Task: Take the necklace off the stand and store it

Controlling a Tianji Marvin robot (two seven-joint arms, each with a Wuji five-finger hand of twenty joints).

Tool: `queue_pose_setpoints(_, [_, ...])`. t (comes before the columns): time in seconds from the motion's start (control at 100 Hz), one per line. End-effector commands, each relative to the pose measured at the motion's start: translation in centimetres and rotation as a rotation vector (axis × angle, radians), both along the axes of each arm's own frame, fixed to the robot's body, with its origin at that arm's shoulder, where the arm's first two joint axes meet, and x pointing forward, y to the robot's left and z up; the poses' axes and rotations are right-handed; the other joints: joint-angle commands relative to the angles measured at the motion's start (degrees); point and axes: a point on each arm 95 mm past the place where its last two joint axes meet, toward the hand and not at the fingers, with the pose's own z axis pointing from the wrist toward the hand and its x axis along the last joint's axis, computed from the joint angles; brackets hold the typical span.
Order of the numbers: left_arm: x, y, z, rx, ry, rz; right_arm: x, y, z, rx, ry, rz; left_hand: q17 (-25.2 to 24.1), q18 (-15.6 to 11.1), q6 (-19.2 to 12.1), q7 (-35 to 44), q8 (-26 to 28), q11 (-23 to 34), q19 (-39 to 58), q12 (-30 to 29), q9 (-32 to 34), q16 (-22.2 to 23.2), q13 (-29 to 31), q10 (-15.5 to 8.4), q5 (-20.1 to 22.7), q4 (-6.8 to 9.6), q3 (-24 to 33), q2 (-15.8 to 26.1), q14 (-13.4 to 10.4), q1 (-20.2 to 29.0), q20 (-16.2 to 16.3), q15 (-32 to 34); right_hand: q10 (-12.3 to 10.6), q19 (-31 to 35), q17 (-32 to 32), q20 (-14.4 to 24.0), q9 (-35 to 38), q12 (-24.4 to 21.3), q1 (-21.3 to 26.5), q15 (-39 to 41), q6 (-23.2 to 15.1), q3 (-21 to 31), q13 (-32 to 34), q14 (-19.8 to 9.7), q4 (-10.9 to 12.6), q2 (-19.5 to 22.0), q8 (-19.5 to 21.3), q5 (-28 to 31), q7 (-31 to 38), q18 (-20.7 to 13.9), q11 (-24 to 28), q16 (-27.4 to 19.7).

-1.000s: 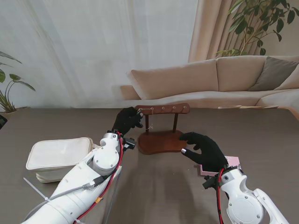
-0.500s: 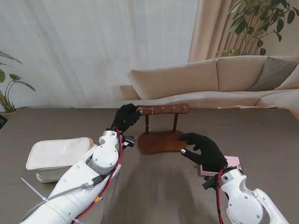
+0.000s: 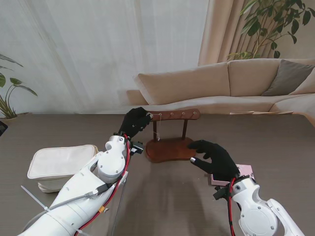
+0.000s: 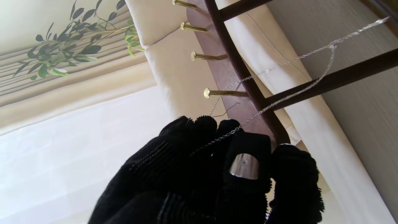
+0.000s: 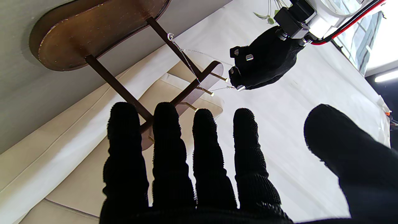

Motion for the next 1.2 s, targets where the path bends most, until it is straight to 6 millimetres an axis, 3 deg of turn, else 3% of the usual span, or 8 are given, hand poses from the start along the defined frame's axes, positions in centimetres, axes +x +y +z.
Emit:
queue_pose_setpoints(0.0, [0.3, -0.8, 1.2, -0.018, -0.009, -0.028, -0.2, 0.3, -0.1, -0.003, 0.011, 0.014, 1.3, -0.8, 0.8, 3.7, 1.3, 1.7, 4.0, 0.3, 2.9, 1.6, -0.8, 2.2, -0.7, -0.31, -0.2, 0.5, -7.4, 3.4, 1.0, 3.2, 0.9, -1.6, -13.4, 0.5, 0.7, -0.6, -1.4, -0.8, 0.0, -1.0, -1.5, 0.1, 1.4, 1.9, 0.1, -0.8, -0.8, 0.9, -0.9, -0.3])
queue_pose_setpoints(1.19, [2.2, -3.0, 3.8, -0.007, 0.01, -0.082, -0.1, 0.2, -0.2, -0.002, 0.018, 0.02, 3.2, 0.2, 0.5, 2.5, 0.8, 0.6, 4.7, -1.8, 4.3, 1.6, 1.1, 1.8, 0.7, -0.44, 1.3, -0.5, -6.4, 2.5, 0.4, 1.1, 0.9, -1.8, -13.5, 0.6, 0.7, -0.6, -1.4, -0.9, 0.0, -1.1, -1.6, 0.2, 1.4, 2.0, 0.1, -0.7, -1.0, 1.0, -1.0, -0.3])
